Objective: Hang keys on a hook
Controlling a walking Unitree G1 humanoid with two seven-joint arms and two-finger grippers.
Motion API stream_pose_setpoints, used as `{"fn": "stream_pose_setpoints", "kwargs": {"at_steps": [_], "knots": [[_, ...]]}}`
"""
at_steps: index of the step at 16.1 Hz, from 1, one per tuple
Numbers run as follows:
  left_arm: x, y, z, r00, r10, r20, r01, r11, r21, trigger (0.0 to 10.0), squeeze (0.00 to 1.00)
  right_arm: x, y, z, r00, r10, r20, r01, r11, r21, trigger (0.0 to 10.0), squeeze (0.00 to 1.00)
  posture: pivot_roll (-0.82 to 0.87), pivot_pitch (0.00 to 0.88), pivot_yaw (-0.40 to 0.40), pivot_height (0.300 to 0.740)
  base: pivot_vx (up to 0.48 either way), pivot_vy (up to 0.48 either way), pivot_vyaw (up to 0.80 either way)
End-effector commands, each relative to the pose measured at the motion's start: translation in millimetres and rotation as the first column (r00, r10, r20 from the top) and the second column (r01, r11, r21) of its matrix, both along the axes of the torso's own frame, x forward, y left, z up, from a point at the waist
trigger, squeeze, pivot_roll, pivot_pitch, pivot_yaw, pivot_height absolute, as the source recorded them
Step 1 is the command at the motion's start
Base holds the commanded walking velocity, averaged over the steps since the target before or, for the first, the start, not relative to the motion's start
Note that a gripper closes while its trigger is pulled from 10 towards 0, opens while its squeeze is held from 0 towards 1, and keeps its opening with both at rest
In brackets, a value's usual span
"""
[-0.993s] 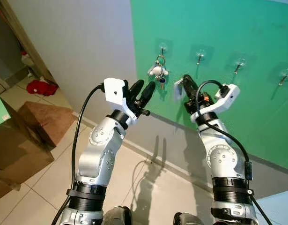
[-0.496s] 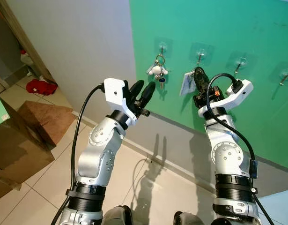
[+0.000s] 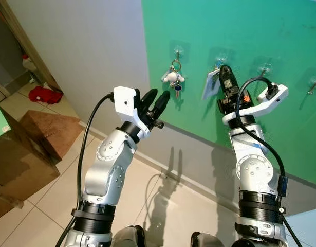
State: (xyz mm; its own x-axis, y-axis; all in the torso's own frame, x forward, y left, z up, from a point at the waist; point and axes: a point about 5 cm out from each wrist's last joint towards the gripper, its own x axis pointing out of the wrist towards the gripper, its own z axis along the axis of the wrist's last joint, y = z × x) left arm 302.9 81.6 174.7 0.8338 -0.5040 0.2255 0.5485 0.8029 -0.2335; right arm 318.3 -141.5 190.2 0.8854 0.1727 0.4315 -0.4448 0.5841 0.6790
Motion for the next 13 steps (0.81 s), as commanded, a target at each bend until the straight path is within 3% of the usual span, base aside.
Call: {"fn": "stream_pose_setpoints", "kwargs": {"at_steps": [1,13], "knots": [[-2.1,1.2,3.1,1.0,-0.005,0.011,0.005,1.0,0.001,10.0,0.0,-3.8,-2.8,1.5,1.0,-0.005,0.02,0.005,1.0,0.008,10.0,0.0,0.02,0.146,0.067,0.74,0.0,0.0,0.0],[-2.5,0.4,3.6,1.0,-0.014,0.014,0.014,1.0,-0.001,10.0,0.0,-8.0,2.6,8.0,0.996,0.051,0.068,-0.052,0.998,0.017,10.0,0.0,0.02,0.14,0.066,0.74,0.0,0.0,0.0]]}}
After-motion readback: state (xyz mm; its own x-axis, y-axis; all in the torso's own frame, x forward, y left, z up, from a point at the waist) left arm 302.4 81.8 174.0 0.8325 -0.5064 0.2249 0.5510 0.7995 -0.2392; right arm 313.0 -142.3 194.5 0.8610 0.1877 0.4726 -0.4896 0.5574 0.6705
